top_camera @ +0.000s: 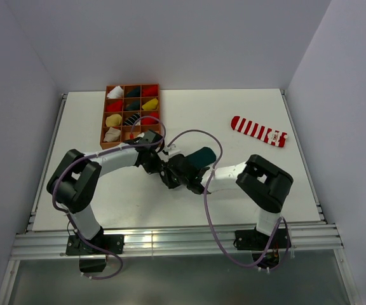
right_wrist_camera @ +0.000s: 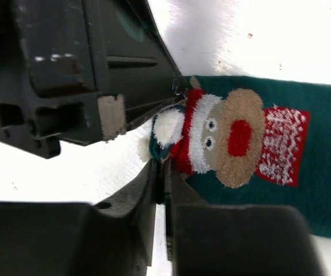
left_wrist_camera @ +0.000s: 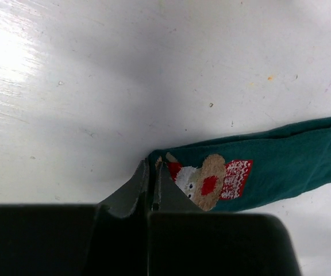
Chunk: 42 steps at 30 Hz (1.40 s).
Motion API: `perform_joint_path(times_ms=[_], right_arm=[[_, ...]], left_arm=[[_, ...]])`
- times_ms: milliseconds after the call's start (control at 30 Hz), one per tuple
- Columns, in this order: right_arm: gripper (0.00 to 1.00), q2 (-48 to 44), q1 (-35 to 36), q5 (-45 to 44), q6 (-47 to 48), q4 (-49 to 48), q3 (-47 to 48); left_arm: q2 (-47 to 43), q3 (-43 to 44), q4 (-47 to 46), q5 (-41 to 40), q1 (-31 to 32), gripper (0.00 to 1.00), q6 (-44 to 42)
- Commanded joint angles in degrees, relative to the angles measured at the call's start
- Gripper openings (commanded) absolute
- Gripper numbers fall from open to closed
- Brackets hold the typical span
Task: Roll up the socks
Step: Roll the sock at the center of the board.
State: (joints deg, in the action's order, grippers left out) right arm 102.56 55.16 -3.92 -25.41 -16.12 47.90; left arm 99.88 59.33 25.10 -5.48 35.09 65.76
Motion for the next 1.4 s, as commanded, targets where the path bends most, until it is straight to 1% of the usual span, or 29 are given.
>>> perform_joint_path(times_ms=[0,33,67,100,167,200,300,333,400,433,467,500,567,600,667,700,733,767,867,967,1000,1067,1100,1133,1200,1267,1367], right_arm=[[0.06,0.97,0.66,-6.27,-0.26,8.64,-0.35],[0.00,0.71,0.48,-5.31,-0.17,8.74,-0.52],[0.00,0.01,0.22,-3.48,-0.08,8.82,-0.61],[0.00,-0.34,-0.57,0.80,-0.17,8.65,-0.79],[0.00,-1.39,-1.80,5.57,-1.04,8.13,-1.58],[0.00,-1.66,-2.42,10.64,-1.48,6.82,-2.10],[0.00,-2.37,-5.66,18.13,-4.03,3.48,-4.39],[0.00,-2.28,-6.72,23.03,-4.90,2.42,-5.00],[0.00,-1.14,-10.14,28.94,-7.27,-0.91,-6.32],[0.00,-0.62,-11.29,34.11,-8.07,-2.06,-6.94],[0.00,0.78,-13.13,36.42,-9.30,-3.20,-6.94],[0.00,1.58,-13.93,38.18,-9.66,-4.00,-6.77],[0.00,3.77,-15.42,42.13,-10.62,-4.09,-5.80],[0.00,4.57,-15.86,43.90,-11.06,-4.79,-5.54],[0.00,7.11,-16.66,47.84,-13.07,-5.67,-4.66],[0.00,7.91,-17.36,48.65,-13.52,-6.03,-4.31],[0.00,9.13,-17.62,49.09,-13.79,-5.59,-3.44],[0.00,9.67,-17.80,49.45,-14.57,-5.50,-3.17],[0.00,11.69,-18.77,51.99,-17.29,-7.43,-2.64],[0.00,12.57,-19.91,52.27,-17.40,-6.48,-2.02],[0.00,12.66,-20.09,51.92,-17.13,-5.16,-1.76],[0.00,12.66,-20.44,51.74,-16.78,-4.80,-1.49],[0.00,12.75,-20.53,51.74,-16.69,-4.28,-1.23],[0.00,12.84,-20.61,51.47,-16.69,-4.01,-1.14],[0.00,12.92,-20.61,51.21,-16.52,-3.66,-1.05],[0.00,13.19,-20.61,51.12,-16.69,-3.66,-1.14],[0.00,13.54,-20.70,50.86,-17.30,-4.18,-1.49]], left_arm=[[-0.29,0.61,5.40,0.03,0.59,0.01,0.78],[-0.64,0.44,5.48,-0.41,0.59,0.00,0.95],[-1.52,0.26,5.66,-0.59,0.59,0.01,1.30],[-1.87,-0.18,5.66,-0.68,0.59,0.01,1.56],[-3.45,-0.88,5.49,-1.20,0.59,0.01,2.35],[-4.07,-1.06,5.05,-1.38,0.59,0.01,2.62],[-6.35,-1.93,4.34,-2.08,0.59,0.01,3.59],[-6.79,-2.11,3.56,-2.26,0.59,0.01,3.68],[-8.38,-3.16,2.68,-2.35,0.59,0.02,4.11],[-8.99,-3.78,1.28,-2.26,0.59,0.07,4.20],[-10.13,-4.83,0.31,-2.26,0.59,0.11,4.29],[-10.75,-5.36,-0.40,-2.00,0.59,0.17,4.21],[-12.76,-7.02,-2.07,-2.26,0.59,0.25,3.94],[-13.47,-7.73,-2.68,-2.69,0.59,0.34,3.85],[-16.18,-10.01,-4.44,-2.96,0.68,0.47,3.59],[-17.07,-10.81,-4.97,-2.96,0.77,0.56,3.68],[-18.04,-11.77,-5.67,-3.05,0.77,0.59,3.59],[-19.96,-14.04,-7.51,-2.88,0.77,0.60,3.59],[-23.92,-19.31,-12.34,-1.30,0.86,0.59,3.67],[-26.39,-24.15,-15.69,0.02,0.86,0.49,3.76],[-26.83,-25.13,-17.09,0.29,0.86,0.41,3.85],[-27.45,-27.67,-18.16,0.38,0.86,0.32,3.76],[-27.45,-28.21,-18.86,0.20,0.86,0.20,3.68],[-27.45,-28.83,-19.47,0.20,0.86,0.17,3.24],[-27.02,-29.88,-20.61,0.90,0.86,0.16,2.98],[-26.14,-30.94,-23.95,1.96,0.86,0.17,2.10],[-24.39,-31.55,-27.99,3.80,0.86,0.23,0.96]])
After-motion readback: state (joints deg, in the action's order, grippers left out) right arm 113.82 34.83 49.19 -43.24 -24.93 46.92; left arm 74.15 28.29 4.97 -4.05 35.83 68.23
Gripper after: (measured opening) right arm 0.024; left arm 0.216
